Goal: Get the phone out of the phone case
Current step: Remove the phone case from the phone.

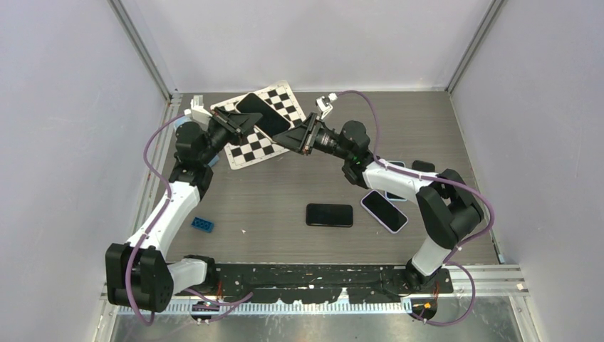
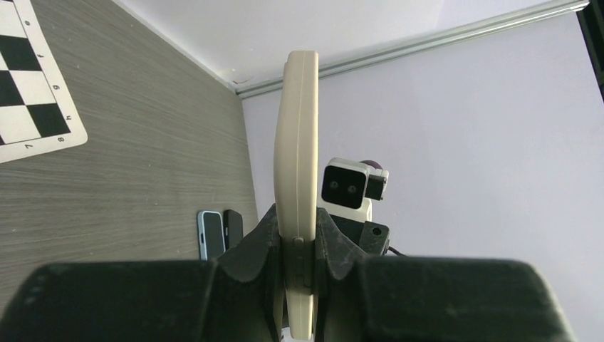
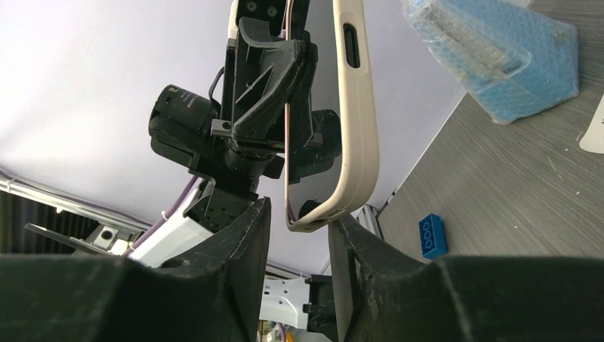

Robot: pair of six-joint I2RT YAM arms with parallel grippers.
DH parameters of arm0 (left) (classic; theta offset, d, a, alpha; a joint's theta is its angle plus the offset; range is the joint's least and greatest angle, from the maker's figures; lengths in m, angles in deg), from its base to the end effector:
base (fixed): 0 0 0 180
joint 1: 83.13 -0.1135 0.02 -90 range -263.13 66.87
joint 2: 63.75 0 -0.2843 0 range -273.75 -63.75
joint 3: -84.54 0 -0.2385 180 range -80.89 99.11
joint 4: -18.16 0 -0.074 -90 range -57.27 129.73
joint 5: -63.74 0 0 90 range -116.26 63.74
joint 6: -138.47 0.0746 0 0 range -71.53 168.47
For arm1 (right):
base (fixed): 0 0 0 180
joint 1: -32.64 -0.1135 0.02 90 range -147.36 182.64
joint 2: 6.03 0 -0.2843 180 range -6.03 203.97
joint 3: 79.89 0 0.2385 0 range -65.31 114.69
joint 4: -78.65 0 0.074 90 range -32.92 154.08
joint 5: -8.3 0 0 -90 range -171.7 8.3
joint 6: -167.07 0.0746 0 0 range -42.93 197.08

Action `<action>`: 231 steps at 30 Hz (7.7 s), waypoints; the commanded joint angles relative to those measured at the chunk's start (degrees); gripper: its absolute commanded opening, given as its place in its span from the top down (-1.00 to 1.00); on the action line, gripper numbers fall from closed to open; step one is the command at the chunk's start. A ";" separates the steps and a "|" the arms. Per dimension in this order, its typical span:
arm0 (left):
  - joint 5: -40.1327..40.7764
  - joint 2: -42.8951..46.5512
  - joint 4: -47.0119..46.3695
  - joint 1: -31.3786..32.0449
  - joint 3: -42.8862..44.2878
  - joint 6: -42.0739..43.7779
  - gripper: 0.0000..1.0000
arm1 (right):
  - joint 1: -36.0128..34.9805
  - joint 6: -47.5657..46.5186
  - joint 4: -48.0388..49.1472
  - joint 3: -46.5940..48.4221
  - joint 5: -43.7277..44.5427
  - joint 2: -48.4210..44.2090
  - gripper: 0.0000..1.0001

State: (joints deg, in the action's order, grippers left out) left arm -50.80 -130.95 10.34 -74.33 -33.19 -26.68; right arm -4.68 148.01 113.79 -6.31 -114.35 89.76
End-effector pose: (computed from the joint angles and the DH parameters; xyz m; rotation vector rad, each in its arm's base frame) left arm 0.2810 -0.0749 0.3622 -0.5980 1.6175 -1.4543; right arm 0.2960 0.2762 0.3368 -0.0998 1.6897 1.8891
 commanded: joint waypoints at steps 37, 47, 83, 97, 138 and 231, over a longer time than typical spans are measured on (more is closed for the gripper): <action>1.36 3.57 1.40 1.24 -1.87 -21.62 1.00 | -1.61 -13.02 0.83 -2.97 6.78 5.05 0.98; 1.10 3.46 -6.40 1.24 -4.81 -28.64 1.00 | 0.82 3.88 16.61 -2.75 3.97 11.70 0.98; 1.62 3.54 0.15 1.14 -0.60 -14.71 1.00 | 1.07 -5.39 2.97 -2.88 -0.34 -4.42 -0.50; -1.21 1.73 1.12 0.74 2.07 -8.33 1.00 | 0.79 -14.91 5.46 -7.12 -8.87 -7.15 -0.61; -33.80 -2.02 1.24 -1.22 12.61 9.50 1.00 | 7.52 0.84 13.37 -3.56 -27.81 -4.58 0.29; -7.02 -2.42 0.34 2.50 4.35 -16.60 1.00 | -3.98 -17.43 -10.75 -5.73 20.90 -14.32 0.08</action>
State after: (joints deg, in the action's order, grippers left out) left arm -57.77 -136.96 12.48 -72.69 -29.76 -41.22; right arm -8.44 132.84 101.36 -14.13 -97.03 75.66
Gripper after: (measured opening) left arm 0.172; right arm 0.479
